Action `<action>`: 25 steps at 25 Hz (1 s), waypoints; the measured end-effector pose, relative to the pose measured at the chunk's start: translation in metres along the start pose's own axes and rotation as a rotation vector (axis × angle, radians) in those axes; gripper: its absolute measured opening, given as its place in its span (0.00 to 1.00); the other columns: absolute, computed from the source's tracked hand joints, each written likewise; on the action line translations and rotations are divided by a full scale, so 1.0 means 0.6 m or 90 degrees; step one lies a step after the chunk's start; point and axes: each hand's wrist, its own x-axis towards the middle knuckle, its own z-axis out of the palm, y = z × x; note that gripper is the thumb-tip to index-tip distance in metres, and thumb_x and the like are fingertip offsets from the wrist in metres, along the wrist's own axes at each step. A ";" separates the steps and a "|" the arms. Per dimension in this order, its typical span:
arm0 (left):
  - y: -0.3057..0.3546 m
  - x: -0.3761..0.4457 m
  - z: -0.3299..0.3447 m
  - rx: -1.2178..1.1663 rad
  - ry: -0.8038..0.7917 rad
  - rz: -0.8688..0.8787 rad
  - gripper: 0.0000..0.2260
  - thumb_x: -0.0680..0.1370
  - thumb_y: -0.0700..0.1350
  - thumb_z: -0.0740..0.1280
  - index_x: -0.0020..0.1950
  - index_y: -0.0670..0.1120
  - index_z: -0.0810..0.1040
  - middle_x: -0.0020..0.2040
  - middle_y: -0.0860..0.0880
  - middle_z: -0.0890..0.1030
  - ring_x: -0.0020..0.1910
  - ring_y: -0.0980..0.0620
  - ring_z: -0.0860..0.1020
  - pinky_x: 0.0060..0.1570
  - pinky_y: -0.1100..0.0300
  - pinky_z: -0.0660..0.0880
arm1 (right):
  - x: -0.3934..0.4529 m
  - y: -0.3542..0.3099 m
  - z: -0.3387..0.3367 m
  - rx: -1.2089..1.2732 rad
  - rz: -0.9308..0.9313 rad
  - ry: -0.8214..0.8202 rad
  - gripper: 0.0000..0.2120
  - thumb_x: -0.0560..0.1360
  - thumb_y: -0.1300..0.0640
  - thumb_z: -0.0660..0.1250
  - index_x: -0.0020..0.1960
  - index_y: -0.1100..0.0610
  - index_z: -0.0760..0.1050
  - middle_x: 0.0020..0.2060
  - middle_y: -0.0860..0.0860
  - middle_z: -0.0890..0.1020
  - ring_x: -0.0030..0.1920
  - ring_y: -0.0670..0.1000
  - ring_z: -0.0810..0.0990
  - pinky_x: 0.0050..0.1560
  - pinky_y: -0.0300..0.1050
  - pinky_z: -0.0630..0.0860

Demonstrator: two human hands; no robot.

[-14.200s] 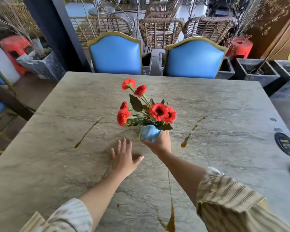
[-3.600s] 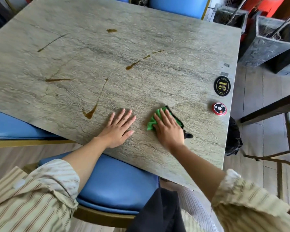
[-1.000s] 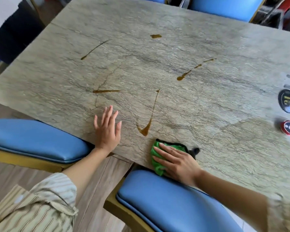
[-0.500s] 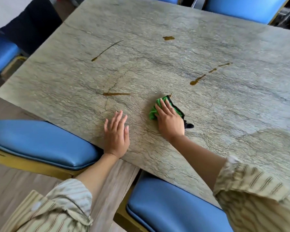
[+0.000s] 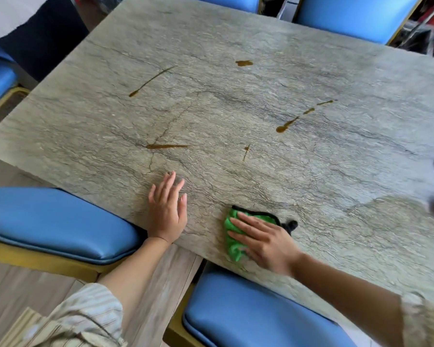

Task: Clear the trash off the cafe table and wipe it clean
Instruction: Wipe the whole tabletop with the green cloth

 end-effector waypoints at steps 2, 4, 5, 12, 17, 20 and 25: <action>0.001 0.005 0.000 0.007 -0.002 0.000 0.19 0.81 0.50 0.53 0.67 0.46 0.73 0.74 0.46 0.67 0.75 0.49 0.61 0.72 0.43 0.56 | 0.022 0.055 -0.013 -0.028 0.145 0.038 0.20 0.81 0.47 0.57 0.71 0.51 0.69 0.72 0.50 0.67 0.74 0.52 0.62 0.68 0.53 0.70; 0.003 0.005 -0.002 0.019 -0.006 0.011 0.18 0.80 0.50 0.53 0.66 0.47 0.74 0.73 0.46 0.67 0.75 0.49 0.61 0.72 0.42 0.55 | 0.068 0.070 -0.019 -0.038 0.310 0.070 0.20 0.80 0.48 0.57 0.70 0.51 0.71 0.71 0.50 0.70 0.73 0.53 0.64 0.64 0.53 0.74; 0.006 0.003 -0.001 0.029 -0.004 0.017 0.18 0.80 0.49 0.54 0.66 0.47 0.74 0.73 0.46 0.67 0.75 0.49 0.61 0.71 0.42 0.55 | 0.088 0.063 -0.018 -0.040 0.356 0.075 0.19 0.80 0.48 0.58 0.69 0.51 0.72 0.70 0.50 0.70 0.73 0.54 0.65 0.63 0.52 0.75; 0.021 0.005 0.014 0.116 0.022 -0.007 0.18 0.76 0.40 0.60 0.64 0.50 0.75 0.74 0.47 0.66 0.74 0.46 0.62 0.70 0.38 0.52 | -0.004 -0.023 0.006 -0.017 0.116 0.037 0.19 0.81 0.47 0.57 0.70 0.50 0.71 0.72 0.50 0.68 0.74 0.52 0.64 0.70 0.50 0.68; 0.067 0.063 0.035 0.041 0.016 0.075 0.17 0.74 0.37 0.62 0.62 0.48 0.77 0.73 0.47 0.68 0.71 0.46 0.67 0.69 0.41 0.55 | -0.116 0.117 -0.059 -0.084 0.324 0.118 0.21 0.81 0.46 0.55 0.68 0.53 0.74 0.71 0.51 0.70 0.72 0.53 0.66 0.61 0.53 0.76; 0.087 0.111 0.065 -0.021 -0.031 0.185 0.17 0.79 0.43 0.57 0.66 0.45 0.75 0.72 0.46 0.70 0.72 0.47 0.66 0.71 0.42 0.57 | -0.078 0.192 -0.086 -0.044 0.663 0.169 0.21 0.81 0.46 0.52 0.69 0.50 0.72 0.72 0.50 0.68 0.74 0.51 0.62 0.63 0.53 0.75; 0.077 0.121 0.085 -0.064 -0.062 0.197 0.19 0.81 0.46 0.53 0.70 0.43 0.71 0.72 0.45 0.69 0.75 0.48 0.62 0.74 0.44 0.55 | 0.033 0.180 -0.063 -0.025 0.723 0.186 0.19 0.82 0.48 0.54 0.71 0.48 0.69 0.74 0.49 0.65 0.76 0.51 0.58 0.67 0.51 0.70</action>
